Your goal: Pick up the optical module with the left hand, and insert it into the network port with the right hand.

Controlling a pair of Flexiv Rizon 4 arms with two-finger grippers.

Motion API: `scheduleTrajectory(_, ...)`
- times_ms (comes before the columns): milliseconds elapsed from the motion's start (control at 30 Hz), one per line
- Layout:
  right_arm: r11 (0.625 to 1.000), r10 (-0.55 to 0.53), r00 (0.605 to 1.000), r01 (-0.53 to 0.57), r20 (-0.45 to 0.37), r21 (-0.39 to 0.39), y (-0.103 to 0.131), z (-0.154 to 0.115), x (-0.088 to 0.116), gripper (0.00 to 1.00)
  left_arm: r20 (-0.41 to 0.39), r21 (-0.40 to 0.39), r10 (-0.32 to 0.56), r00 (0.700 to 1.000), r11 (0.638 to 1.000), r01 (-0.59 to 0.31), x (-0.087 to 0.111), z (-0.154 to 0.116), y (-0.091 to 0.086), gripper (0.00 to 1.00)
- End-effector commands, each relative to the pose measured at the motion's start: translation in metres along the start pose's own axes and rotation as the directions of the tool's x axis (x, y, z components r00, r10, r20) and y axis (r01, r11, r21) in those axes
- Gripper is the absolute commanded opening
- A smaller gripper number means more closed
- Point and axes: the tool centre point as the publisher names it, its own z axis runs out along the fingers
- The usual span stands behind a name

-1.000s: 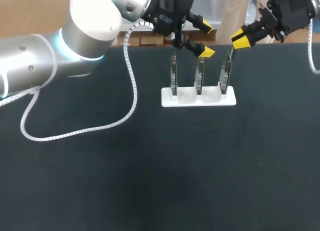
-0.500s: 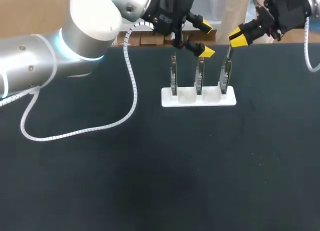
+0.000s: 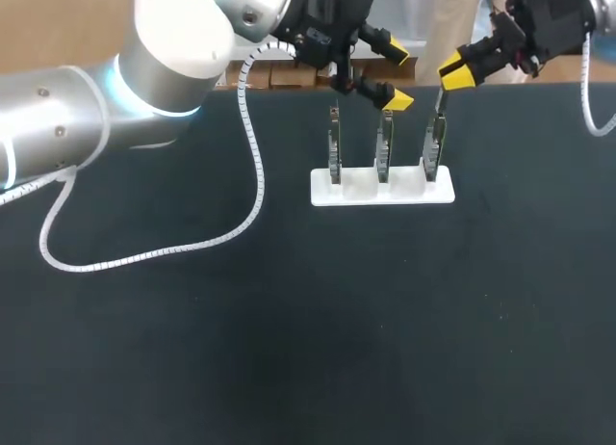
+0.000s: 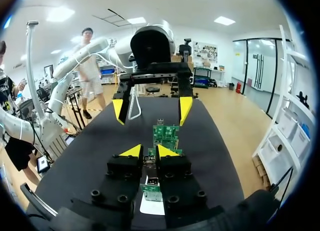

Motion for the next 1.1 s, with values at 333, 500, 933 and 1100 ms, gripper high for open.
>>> scheduleTrajectory(333, 1.0, 0.004, 1.0, -0.004, 0.008, -0.001, 0.001, -0.004, 0.004, 0.0, -0.007, 0.006, -0.002, 1.0, 1.0, 0.002, -0.001, 0.001, 0.003, 1.0)
scheduleTrajectory(500, 1.0, 0.008, 1.0, -0.008, 0.011, -0.01, 0.0, -0.002, 0.006, 0.0, -0.007, 0.006, -0.002, 1.0, 1.0, 0.002, -0.001, 0.001, 0.003, 1.0)
scheduleTrajectory(933, 1.0, -0.008, 1.0, 0.008, 0.007, -0.012, 0.001, 0.0, 0.0, 0.0, -0.007, 0.006, -0.002, 1.0, 1.0, 0.002, -0.001, 0.001, 0.003, 1.0)
scheduleTrajectory(1100, 1.0, -0.022, 1.0, 0.022, -0.006, -0.005, 0.006, -0.003, -0.009, 0.0, -0.007, 0.006, -0.002, 1.0, 1.0, 0.002, -0.001, 0.001, 0.003, 1.0)
